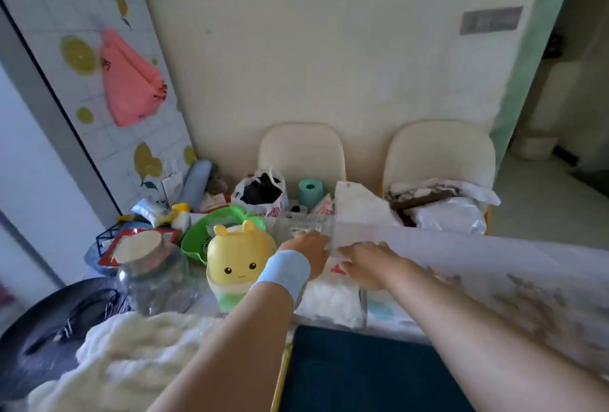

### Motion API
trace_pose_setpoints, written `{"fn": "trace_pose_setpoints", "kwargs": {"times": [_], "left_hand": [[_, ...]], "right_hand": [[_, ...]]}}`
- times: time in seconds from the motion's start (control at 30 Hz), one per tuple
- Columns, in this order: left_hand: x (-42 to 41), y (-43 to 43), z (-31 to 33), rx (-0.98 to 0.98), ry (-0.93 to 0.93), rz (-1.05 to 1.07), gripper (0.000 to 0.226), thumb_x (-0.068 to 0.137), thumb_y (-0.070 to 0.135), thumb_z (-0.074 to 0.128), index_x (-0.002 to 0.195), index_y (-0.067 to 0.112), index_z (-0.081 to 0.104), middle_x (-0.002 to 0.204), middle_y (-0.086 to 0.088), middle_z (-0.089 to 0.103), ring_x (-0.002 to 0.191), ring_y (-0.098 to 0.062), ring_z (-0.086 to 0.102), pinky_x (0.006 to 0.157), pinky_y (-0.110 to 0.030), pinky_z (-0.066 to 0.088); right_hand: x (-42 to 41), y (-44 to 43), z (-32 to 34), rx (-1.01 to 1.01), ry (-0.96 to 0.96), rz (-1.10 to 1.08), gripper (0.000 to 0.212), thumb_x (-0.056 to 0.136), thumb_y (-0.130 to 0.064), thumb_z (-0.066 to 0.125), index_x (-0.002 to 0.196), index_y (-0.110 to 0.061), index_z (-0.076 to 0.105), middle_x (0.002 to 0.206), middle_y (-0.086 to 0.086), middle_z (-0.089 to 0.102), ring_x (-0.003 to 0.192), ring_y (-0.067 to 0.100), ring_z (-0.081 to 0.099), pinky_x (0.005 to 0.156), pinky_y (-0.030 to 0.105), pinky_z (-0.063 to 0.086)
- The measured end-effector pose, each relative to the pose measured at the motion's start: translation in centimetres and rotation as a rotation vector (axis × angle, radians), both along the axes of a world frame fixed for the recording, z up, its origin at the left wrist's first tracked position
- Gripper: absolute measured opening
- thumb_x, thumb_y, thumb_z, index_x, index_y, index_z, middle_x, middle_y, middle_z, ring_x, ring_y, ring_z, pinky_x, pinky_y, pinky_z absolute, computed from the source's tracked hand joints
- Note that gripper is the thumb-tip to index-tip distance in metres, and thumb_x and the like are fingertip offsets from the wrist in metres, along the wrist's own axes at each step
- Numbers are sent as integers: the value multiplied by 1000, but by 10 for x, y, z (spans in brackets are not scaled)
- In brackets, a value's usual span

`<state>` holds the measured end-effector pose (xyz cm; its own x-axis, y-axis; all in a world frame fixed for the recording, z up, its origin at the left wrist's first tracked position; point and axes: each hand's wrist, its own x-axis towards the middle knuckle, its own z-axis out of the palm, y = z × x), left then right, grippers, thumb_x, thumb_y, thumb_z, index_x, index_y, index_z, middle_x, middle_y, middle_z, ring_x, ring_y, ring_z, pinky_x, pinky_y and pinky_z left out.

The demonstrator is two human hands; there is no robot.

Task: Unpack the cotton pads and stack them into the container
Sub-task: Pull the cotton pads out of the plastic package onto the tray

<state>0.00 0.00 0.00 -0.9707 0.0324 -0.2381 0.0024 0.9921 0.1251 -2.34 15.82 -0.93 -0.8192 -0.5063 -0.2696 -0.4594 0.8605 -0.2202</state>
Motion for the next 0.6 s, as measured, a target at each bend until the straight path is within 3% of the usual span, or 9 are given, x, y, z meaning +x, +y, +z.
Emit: {"fn": "trace_pose_setpoints", "kwargs": {"times": [0.2, 0.3, 0.43, 0.6], "left_hand": [[11, -2, -31, 4, 14, 11, 55, 102, 19, 35, 156, 23, 22, 163, -1, 22, 149, -24, 23, 118, -44, 29], [20, -6, -33, -15, 48, -3, 62, 100, 28, 38, 158, 24, 14, 165, 3, 14, 152, -19, 14, 122, -43, 21], [47, -6, -34, -23, 76, 13, 69, 96, 44, 43, 158, 32, 13, 164, 2, 21, 149, -25, 24, 117, -44, 31], [82, 0, -22, -175, 272, -99, 73, 93, 45, 54, 156, 28, 22, 161, 0, 22, 149, -24, 17, 119, -43, 26]], "right_hand": [[26, 0, -32, -145, 121, 76, 37, 99, -33, 33, 125, -40, 59, 133, -8, 63, 125, 24, 53, 107, 53, 30], [42, 8, -28, -184, 211, 101, 34, 90, -30, 40, 113, -39, 64, 117, -10, 68, 113, 21, 58, 104, 49, 39], [71, 19, -23, -271, 280, 23, 33, 96, -31, 50, 126, -33, 62, 127, -5, 66, 119, 24, 56, 103, 37, 40], [87, 28, -10, -303, 384, 2, 49, 92, -15, 51, 140, -26, 50, 147, -1, 48, 136, 24, 42, 110, 39, 35]]}}
